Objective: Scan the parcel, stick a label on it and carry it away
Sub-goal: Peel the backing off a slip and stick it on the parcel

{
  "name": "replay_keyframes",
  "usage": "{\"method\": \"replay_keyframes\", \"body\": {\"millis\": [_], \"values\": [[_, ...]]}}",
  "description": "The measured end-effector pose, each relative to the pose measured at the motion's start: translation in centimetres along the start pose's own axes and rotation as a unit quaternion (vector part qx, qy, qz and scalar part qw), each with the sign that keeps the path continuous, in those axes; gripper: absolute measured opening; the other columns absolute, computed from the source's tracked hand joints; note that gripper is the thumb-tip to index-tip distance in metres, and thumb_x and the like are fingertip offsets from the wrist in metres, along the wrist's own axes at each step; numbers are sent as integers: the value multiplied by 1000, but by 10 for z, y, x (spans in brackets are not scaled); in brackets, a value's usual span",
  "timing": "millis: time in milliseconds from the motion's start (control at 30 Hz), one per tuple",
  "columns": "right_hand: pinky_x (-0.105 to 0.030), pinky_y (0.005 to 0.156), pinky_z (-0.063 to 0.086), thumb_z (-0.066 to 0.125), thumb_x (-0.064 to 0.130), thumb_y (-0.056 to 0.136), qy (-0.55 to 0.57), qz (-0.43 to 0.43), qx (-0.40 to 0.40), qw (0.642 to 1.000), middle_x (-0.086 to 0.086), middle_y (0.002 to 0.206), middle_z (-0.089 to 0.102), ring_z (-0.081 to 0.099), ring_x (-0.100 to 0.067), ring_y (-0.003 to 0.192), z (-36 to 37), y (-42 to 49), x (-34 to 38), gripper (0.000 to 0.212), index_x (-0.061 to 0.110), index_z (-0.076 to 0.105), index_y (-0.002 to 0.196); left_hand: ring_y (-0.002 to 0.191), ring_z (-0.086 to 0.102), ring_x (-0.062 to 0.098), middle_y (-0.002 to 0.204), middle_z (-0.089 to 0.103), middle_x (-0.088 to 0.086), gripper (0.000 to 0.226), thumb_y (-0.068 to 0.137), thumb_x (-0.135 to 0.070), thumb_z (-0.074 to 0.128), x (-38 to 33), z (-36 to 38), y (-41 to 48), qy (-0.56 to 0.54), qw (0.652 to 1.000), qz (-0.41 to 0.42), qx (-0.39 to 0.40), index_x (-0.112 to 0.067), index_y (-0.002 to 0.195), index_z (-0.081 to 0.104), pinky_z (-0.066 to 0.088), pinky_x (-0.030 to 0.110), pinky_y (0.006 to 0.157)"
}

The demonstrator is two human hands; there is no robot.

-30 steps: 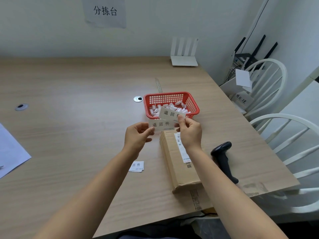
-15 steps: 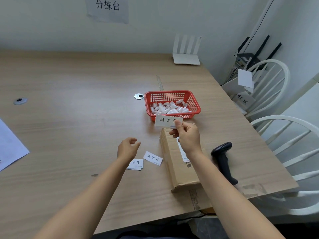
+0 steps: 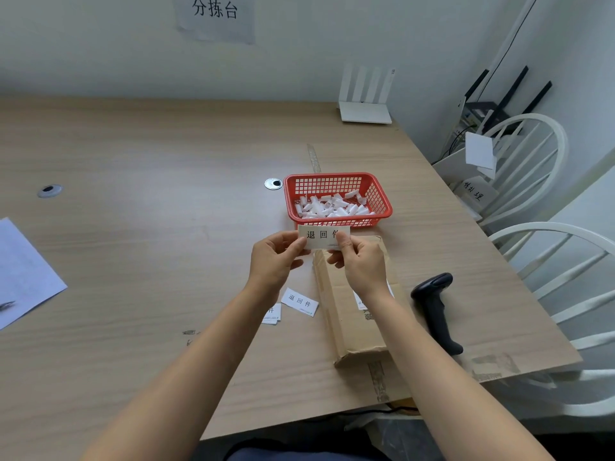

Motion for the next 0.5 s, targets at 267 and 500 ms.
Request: {"method": "replay_keyframes", "body": {"millis": [267, 500], "values": [[-30, 61, 49, 61, 19, 85, 12, -15, -17, 1000, 5, 64, 61, 57, -8, 57, 8, -5, 5, 9, 15, 63, 77, 55, 57, 7, 67, 62, 4, 9, 79, -7, 68, 8, -17, 0, -22, 998, -18, -60, -12, 74, 62, 46, 8, 46], [-28, 62, 53, 63, 16, 83, 1, 6, -46, 999, -4, 72, 66, 63, -15, 58, 16, -9, 1, 15, 20, 54, 71, 64, 59, 11, 73, 62, 2, 13, 82, -14, 66, 34, -35, -1, -41, 989, -85, -114, -16, 72, 58, 49, 20, 56]]}}
Point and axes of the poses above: each hand's wrist, its own y-axis towards the middle knuckle, its own z-axis out of the palm, x = y × z, the point moved 3 cm from there along y, towards the middle knuckle
